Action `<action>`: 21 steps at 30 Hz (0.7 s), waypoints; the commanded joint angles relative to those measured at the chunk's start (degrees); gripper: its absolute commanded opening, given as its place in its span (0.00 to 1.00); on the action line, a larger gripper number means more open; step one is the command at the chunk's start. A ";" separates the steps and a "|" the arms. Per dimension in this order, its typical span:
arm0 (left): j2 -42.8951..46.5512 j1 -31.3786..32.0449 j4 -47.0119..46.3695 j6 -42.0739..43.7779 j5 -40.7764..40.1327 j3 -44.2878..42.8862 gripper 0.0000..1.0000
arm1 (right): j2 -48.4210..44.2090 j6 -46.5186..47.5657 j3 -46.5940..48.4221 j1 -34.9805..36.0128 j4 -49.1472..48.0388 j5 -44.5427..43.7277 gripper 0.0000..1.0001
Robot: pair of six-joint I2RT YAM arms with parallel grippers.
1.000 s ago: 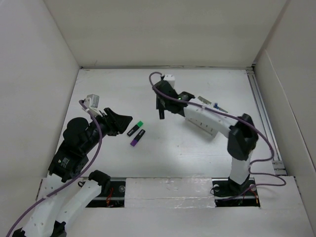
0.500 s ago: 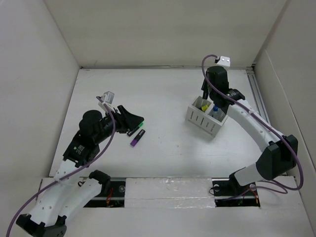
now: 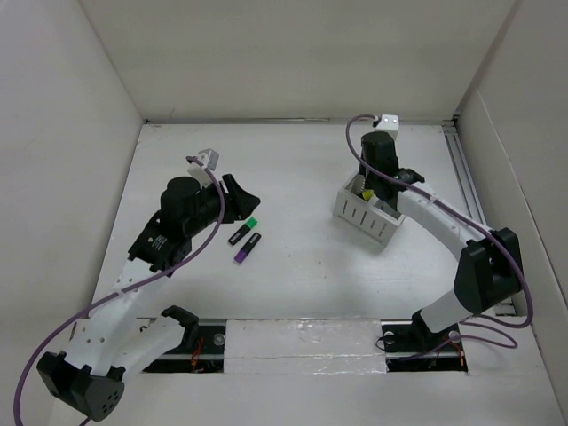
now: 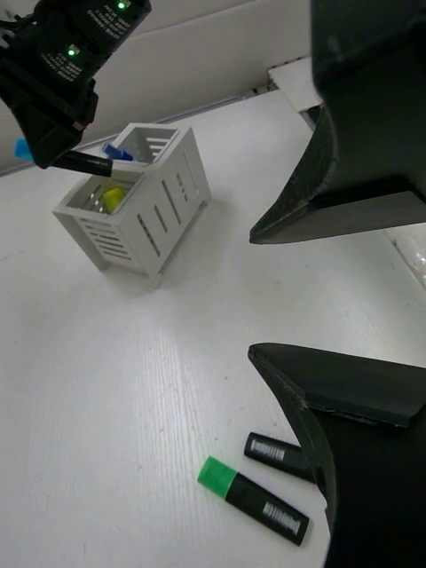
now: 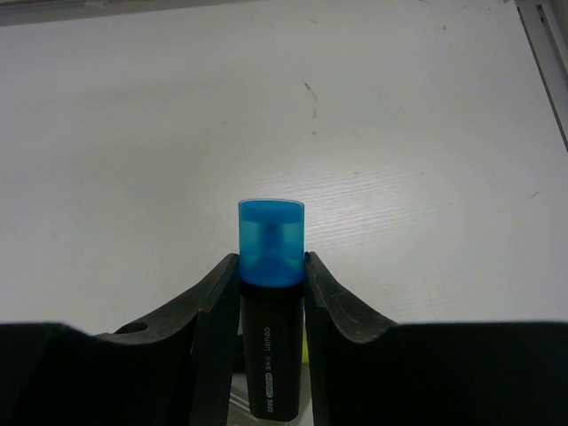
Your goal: Organize the desk
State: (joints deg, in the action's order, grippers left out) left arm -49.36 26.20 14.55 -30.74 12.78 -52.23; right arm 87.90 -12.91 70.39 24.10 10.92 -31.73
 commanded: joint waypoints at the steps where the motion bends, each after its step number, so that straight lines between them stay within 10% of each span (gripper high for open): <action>1: 1.11 0.17 -0.13 4.72 -4.51 -2.79 0.45 | -0.27 -1.15 -3.84 2.17 -4.41 -2.90 0.10; 6: 0.76 0.17 -0.57 5.08 -4.34 -2.27 0.46 | -1.06 -4.58 -5.61 4.55 -3.89 -7.12 0.14; 15: 0.76 0.17 -1.36 6.04 -4.16 -4.63 0.47 | -4.31 -6.87 -2.46 8.41 2.96 -10.20 0.73; 18: 0.85 0.17 -0.66 6.48 -4.69 -7.53 0.47 | -8.35 -6.69 -1.93 11.48 4.37 -8.97 0.74; 21: 1.81 0.17 0.57 7.19 -6.44 -10.96 0.47 | -10.64 -8.09 -2.01 14.39 6.21 -3.19 0.46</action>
State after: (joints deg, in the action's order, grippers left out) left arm -49.30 26.20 16.12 -25.19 8.01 -58.37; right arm 80.79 -19.05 65.39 35.81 15.66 -38.39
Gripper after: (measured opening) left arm 0.470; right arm 0.504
